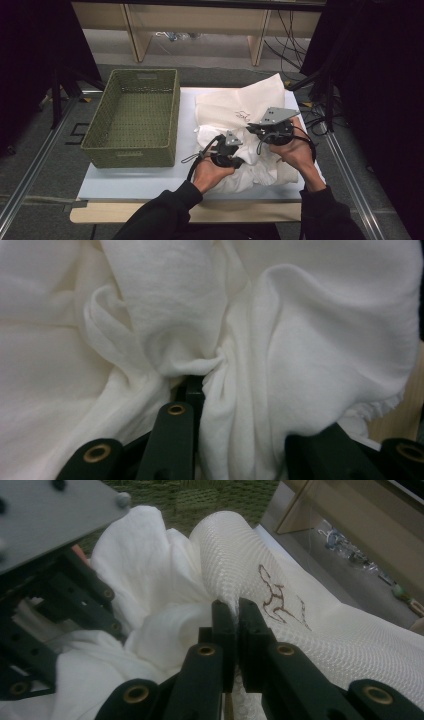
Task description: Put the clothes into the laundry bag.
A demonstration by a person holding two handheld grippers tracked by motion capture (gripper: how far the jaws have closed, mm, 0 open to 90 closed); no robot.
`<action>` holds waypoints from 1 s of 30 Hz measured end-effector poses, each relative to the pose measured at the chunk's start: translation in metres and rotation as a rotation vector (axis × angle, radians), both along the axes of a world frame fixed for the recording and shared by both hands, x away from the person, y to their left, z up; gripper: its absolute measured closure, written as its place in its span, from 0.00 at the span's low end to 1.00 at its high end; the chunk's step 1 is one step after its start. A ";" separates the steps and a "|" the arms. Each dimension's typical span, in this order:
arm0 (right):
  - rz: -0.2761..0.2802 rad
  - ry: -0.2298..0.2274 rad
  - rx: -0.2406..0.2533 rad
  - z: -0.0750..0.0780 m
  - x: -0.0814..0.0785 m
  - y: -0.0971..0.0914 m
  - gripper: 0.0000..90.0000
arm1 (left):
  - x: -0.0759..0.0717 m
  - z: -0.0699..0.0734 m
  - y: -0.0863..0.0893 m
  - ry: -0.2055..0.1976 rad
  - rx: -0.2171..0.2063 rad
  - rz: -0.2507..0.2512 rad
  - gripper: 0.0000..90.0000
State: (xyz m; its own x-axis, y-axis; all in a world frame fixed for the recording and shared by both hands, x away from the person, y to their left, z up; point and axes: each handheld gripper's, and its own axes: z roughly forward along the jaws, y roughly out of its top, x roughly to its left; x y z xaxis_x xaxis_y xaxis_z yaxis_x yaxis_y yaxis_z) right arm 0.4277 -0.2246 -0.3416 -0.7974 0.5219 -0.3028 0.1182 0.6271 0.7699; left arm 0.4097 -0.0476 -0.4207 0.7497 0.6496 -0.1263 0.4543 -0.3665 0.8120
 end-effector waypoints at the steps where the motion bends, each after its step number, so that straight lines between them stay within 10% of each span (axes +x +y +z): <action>1: -0.006 0.005 0.004 0.000 0.000 -0.001 0.98 | 0.003 -0.003 -0.001 0.003 0.003 0.015 0.80; 3: -0.012 0.010 0.005 0.000 0.001 -0.003 0.98 | 0.010 -0.020 -0.004 0.028 0.033 0.016 0.78; 6: -0.008 0.024 0.000 -0.006 0.003 -0.004 0.98 | 0.008 -0.033 -0.004 0.062 -0.069 0.045 0.71; 11: -0.019 0.035 0.004 -0.008 0.006 -0.008 0.98 | -0.007 -0.016 0.007 0.071 -0.034 -0.032 0.42; 15: -0.030 0.043 0.011 -0.008 0.006 -0.009 0.98 | -0.017 0.007 0.026 -0.008 -0.026 -0.073 0.31; 18: -0.029 0.040 0.008 -0.008 0.006 -0.008 0.98 | -0.015 0.023 0.046 0.006 -0.101 -0.048 0.27; 26: -0.020 0.042 0.003 -0.009 0.008 -0.007 0.98 | 0.026 0.023 0.081 -0.120 0.033 0.125 0.24; 30: -0.014 0.041 -0.001 -0.009 0.008 -0.007 0.98 | 0.056 0.000 0.080 0.004 0.042 0.115 0.19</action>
